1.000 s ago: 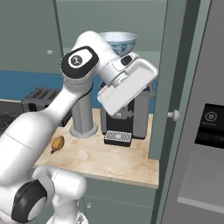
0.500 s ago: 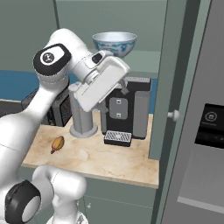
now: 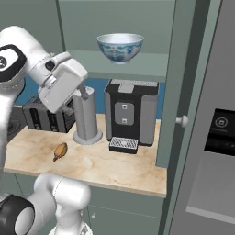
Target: Retrieve the bowl from the cabinet, then place the raw meat into the bowl to avoid contamination.
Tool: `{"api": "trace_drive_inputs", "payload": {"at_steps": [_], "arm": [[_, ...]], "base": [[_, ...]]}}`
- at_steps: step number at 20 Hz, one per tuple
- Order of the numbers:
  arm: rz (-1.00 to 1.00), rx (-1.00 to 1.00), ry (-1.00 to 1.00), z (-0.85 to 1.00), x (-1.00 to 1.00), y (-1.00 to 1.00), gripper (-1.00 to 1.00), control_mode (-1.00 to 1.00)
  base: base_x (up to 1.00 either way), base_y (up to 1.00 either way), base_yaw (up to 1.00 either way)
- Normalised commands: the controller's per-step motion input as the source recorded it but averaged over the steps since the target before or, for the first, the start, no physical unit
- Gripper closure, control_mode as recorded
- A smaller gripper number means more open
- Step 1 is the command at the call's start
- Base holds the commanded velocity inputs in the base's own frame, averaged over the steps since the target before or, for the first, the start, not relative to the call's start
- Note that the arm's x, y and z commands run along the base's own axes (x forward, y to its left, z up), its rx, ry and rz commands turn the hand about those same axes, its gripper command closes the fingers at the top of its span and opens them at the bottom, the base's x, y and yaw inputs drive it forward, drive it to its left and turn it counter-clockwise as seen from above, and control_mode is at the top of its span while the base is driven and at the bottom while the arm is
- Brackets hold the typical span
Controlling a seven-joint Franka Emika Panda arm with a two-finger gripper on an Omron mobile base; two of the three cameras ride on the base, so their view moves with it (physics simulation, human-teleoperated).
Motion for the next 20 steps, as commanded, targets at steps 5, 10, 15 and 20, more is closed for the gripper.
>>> {"api": "trace_drive_inputs", "payload": {"at_steps": [5, 10, 15, 20], "arm": [[0.0, 0.2, -0.18, -0.03, 0.0, 0.86, -1.0, -1.0], [0.0, 0.34, -0.11, -0.09, 0.0, 0.66, -1.0, -1.0], [0.0, 0.31, -0.23, 0.03, 0.0, 0.51, -1.0, -1.0], [0.0, 0.02, -0.5, 0.11, 0.0, 0.6, -1.0, -1.0]], "base": [[0.0, 0.0, 0.0], [0.0, 0.0, 0.0], [0.0, 0.0, 0.0], [0.0, 0.0, 0.0]]}}
